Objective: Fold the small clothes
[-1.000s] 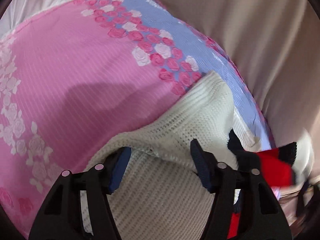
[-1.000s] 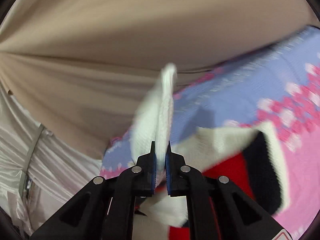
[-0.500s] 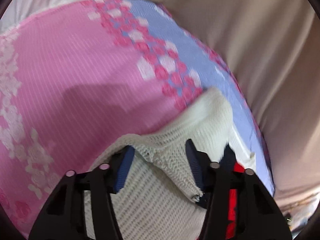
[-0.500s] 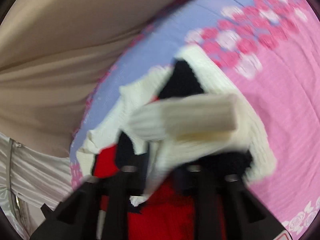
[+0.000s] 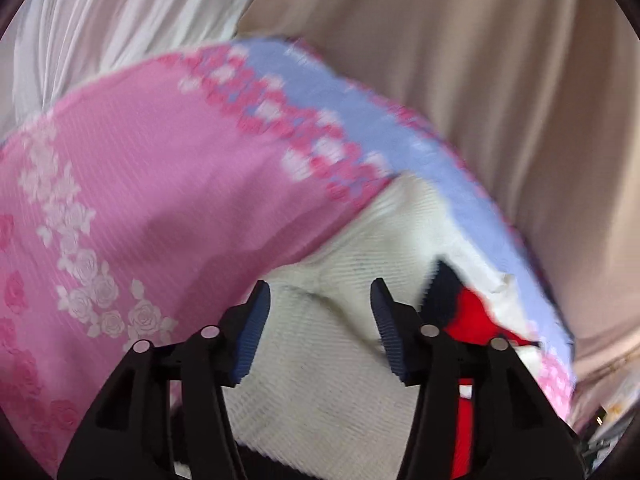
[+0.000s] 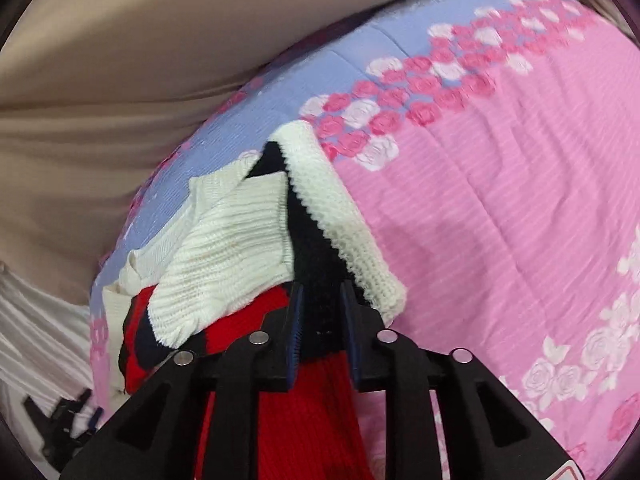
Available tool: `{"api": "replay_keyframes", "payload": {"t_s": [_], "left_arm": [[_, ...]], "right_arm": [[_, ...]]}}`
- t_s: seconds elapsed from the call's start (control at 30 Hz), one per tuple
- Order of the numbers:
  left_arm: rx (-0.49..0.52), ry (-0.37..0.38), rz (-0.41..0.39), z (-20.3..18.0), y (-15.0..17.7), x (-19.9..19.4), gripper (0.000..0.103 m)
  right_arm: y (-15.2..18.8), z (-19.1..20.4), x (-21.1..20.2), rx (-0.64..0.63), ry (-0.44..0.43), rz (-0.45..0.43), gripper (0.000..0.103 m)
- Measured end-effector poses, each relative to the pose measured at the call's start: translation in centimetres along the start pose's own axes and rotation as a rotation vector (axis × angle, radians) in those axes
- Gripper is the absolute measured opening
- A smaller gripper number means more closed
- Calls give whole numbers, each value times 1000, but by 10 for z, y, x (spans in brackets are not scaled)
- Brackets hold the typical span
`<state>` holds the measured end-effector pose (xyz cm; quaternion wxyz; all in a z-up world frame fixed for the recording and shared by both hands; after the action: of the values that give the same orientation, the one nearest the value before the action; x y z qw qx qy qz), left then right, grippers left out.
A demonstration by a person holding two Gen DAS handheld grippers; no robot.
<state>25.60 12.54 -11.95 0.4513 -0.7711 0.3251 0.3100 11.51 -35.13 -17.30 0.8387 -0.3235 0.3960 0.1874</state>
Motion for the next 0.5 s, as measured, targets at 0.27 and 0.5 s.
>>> {"api": "replay_keyframes", "payload": {"t_s": [0.27,0.5], "left_arm": [[114,-14,23,-78,-58,84,76],[179,-76,131,-91,-56,177,16]], "right_arm": [[-15,13,35,-21,0,36,57],[-32,32,45,30,-98,23,10]]}}
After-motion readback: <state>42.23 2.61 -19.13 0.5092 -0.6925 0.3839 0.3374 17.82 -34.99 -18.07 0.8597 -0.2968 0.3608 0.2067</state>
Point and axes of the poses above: each gripper's, at about its wrist camera, not at the fingertips, and x roughly the way its jaws point, z to its left, y to its underside, the point moved 7 cm from there along x, roughly the way its jaws point, and after that the axes turned 2 degrees about -y, right-handed, at the moved point
